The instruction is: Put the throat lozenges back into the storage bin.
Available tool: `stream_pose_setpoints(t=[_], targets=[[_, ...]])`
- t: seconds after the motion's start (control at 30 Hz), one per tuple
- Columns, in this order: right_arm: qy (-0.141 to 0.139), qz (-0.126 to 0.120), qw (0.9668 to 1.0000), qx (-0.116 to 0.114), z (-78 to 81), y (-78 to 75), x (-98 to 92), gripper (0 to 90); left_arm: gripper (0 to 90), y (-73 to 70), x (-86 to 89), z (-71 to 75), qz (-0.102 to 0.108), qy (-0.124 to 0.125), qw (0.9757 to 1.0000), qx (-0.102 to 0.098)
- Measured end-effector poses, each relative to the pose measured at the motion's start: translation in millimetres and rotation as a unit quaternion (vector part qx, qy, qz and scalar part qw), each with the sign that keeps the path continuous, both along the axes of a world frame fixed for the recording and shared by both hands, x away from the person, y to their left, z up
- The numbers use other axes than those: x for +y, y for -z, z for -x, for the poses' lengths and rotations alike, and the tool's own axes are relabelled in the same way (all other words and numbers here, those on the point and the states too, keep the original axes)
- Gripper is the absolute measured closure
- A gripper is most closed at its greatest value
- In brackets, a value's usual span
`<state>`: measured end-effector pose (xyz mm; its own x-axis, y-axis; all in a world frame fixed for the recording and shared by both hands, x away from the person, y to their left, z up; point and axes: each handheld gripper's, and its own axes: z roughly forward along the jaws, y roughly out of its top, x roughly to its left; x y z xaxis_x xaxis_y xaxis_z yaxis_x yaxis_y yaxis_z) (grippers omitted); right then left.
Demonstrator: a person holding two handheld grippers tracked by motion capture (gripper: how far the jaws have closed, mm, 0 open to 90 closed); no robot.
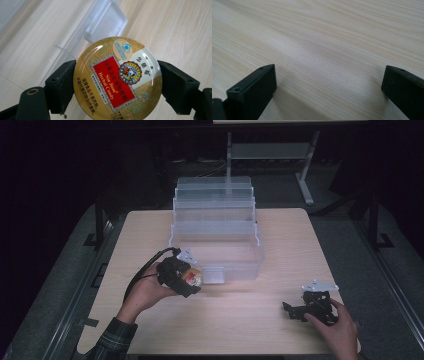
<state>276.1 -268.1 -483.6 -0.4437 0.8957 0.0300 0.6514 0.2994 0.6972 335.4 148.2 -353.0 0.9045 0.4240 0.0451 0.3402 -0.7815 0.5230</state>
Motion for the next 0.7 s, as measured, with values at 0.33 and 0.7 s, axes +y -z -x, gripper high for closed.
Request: stream_pose_setpoints(t=[0.33,0.7], targets=[[0.000,0.000,1.0000,0.000,0.1,-0.1,0.0,0.0,19.7,-12.4,-1.3,-7.6,0.007,-0.002,0.9999,-0.007],[0.001,0.000,1.0000,-0.001,0.0,0.1,0.1,0.0,19.7,-18.6,-0.1,-19.1,0.014,-0.013,0.9997,-0.013]])
